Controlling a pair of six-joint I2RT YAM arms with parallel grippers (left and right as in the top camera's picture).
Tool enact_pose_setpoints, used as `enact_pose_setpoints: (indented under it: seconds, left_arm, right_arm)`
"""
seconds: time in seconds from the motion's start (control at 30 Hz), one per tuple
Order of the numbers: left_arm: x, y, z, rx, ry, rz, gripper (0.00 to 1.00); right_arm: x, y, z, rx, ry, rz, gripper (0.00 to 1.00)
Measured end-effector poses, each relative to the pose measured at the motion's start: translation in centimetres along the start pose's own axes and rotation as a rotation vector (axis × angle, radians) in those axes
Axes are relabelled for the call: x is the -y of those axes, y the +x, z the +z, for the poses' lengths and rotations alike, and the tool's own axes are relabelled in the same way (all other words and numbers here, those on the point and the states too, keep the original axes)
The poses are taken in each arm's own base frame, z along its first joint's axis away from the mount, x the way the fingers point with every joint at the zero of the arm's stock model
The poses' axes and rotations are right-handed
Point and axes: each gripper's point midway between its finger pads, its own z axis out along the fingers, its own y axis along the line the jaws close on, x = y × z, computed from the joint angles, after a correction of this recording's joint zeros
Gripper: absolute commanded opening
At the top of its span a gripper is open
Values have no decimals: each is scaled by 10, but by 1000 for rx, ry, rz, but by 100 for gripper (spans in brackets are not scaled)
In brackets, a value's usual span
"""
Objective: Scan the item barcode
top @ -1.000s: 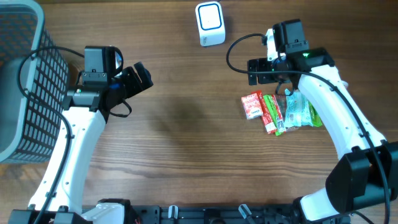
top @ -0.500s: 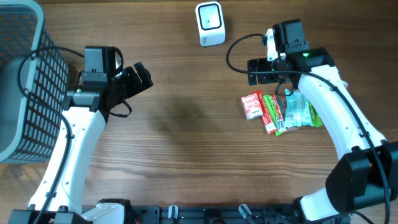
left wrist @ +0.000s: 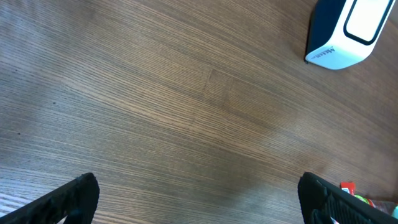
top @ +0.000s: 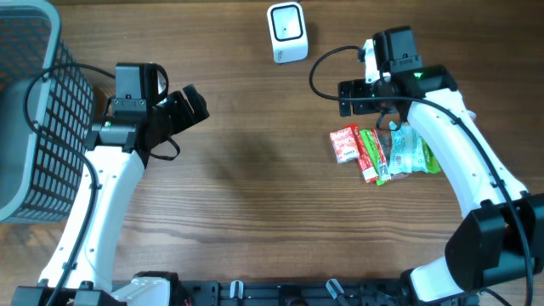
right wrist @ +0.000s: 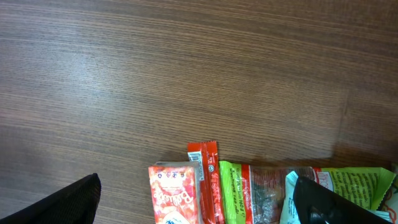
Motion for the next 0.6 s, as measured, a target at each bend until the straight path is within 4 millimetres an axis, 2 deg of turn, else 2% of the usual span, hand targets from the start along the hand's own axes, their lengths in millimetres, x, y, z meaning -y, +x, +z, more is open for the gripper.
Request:
enact_pose_setpoints:
  seconds: [0.5,0.57,0.6]
  left_arm:
    - [0,0,0,0,0,0,100]
    - [0,0,0,0,0,0,100]
    - [0,0,0,0,0,0,100]
  right_arm:
    - [0,-1,-2,6,0,0,100]
    - [-1,-8,-22,59,-5,0,100]
    - [-2,-17,-53,143,-11,-1,100]
